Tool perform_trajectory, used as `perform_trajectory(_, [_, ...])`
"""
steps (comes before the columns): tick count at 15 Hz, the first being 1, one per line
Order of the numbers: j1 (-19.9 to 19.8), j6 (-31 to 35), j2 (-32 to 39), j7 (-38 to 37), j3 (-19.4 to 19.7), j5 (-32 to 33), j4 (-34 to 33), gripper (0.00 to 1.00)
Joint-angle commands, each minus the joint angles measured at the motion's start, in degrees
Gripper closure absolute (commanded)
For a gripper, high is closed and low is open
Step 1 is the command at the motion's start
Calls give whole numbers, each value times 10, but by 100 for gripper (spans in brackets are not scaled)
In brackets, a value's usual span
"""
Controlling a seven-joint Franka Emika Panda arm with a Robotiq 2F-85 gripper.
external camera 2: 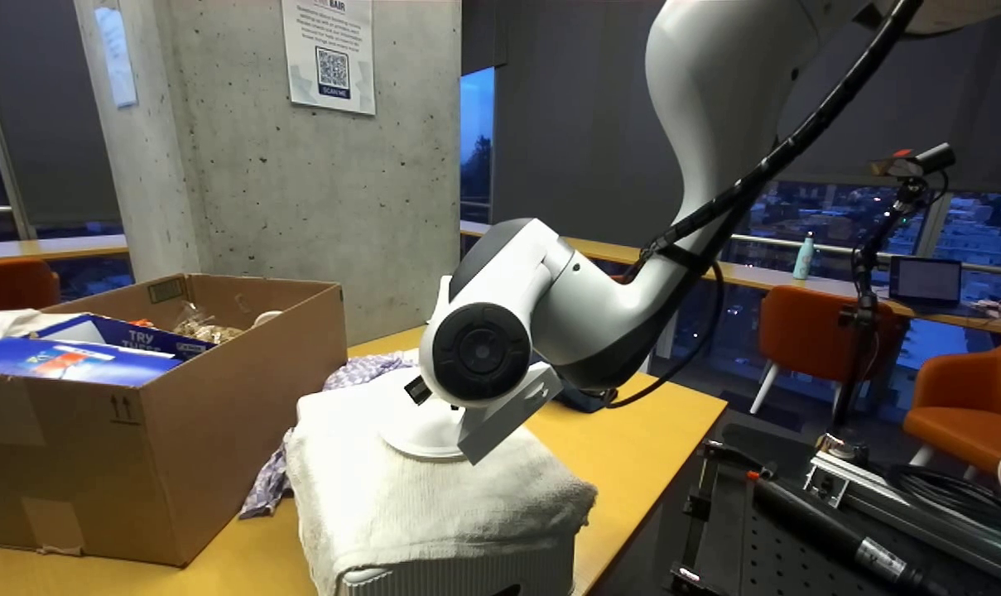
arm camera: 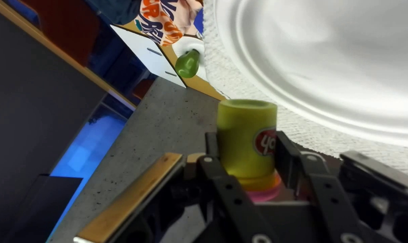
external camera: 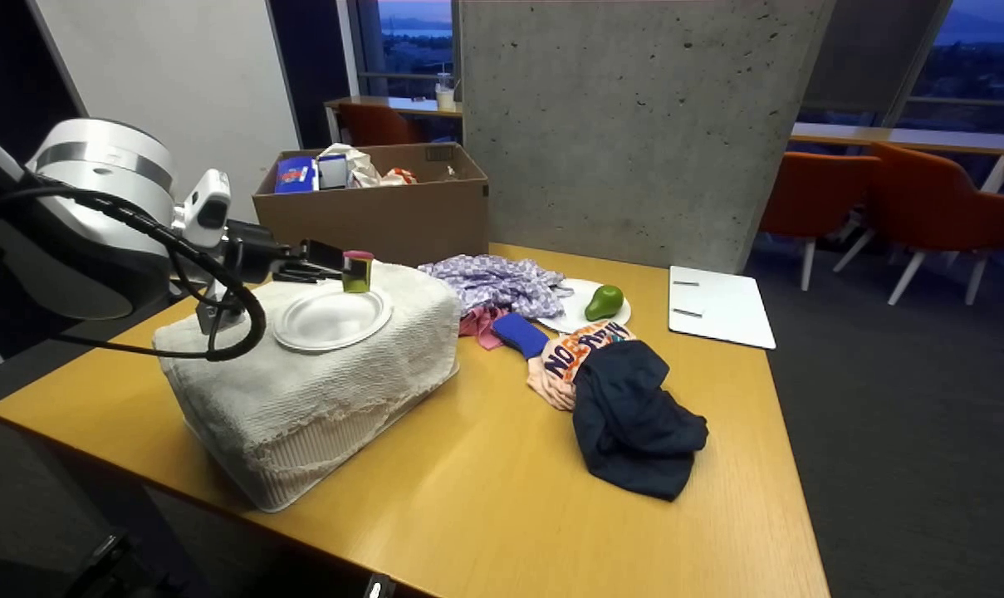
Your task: Flip over the bottle
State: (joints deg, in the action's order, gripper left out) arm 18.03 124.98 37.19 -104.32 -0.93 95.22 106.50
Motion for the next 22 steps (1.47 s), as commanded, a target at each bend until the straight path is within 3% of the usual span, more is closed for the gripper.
perform_trajectory(1, [-16,-51,19,-50,-25,34,-26,82])
perform_trajectory(7, [-6,-110,72,-104,-44,85,-70,82])
perform_trajectory(13, [-7,-143,107,-116,-63,93,-92,82])
perform_trajectory(14, [-7,-146,110,-115,-64,93,-96,69])
perform_trajectory(16, [-8,-149,112,-112,-66,92,-100,30])
perform_trajectory(18, [-7,-150,113,-112,-67,91,-101,25])
perform_trajectory(22, [-9,-150,115,-110,-68,87,-101,1])
